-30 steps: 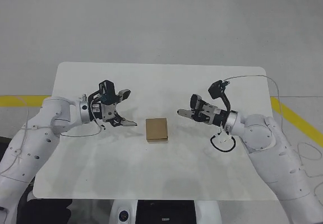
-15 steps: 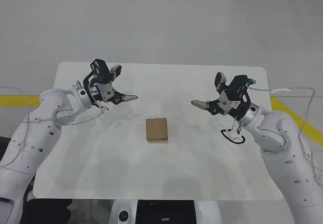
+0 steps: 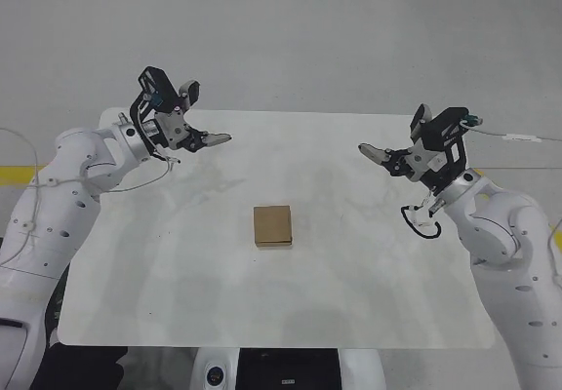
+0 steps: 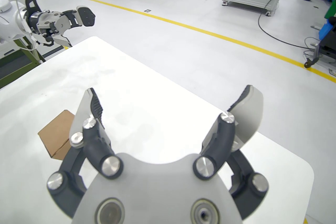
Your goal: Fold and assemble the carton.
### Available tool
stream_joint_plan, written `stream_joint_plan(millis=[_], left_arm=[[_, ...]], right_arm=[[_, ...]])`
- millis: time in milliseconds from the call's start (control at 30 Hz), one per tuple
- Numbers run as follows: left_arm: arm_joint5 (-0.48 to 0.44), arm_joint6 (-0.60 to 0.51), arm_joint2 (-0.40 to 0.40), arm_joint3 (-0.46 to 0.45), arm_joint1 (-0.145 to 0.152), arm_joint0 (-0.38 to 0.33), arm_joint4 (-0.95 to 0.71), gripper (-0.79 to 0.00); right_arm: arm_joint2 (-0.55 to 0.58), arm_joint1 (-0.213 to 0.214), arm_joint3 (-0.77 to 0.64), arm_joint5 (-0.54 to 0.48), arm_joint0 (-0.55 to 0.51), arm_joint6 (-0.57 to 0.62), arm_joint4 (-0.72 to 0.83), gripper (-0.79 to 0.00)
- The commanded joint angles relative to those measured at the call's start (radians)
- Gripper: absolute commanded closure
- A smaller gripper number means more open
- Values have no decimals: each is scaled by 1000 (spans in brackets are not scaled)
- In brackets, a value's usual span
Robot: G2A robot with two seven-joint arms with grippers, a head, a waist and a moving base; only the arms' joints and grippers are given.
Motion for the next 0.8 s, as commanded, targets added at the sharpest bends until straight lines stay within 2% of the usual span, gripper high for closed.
stream_joint_plan(millis=[0,767], left_arm=[[-1,0,-3,12,-4,-9,-8,-785],[-2,1,-5,20,-6,-13,-19,-785]], right_arm=[[0,0,0,0,0,0,0,-785],[0,0,0,0,0,0,0,-785]])
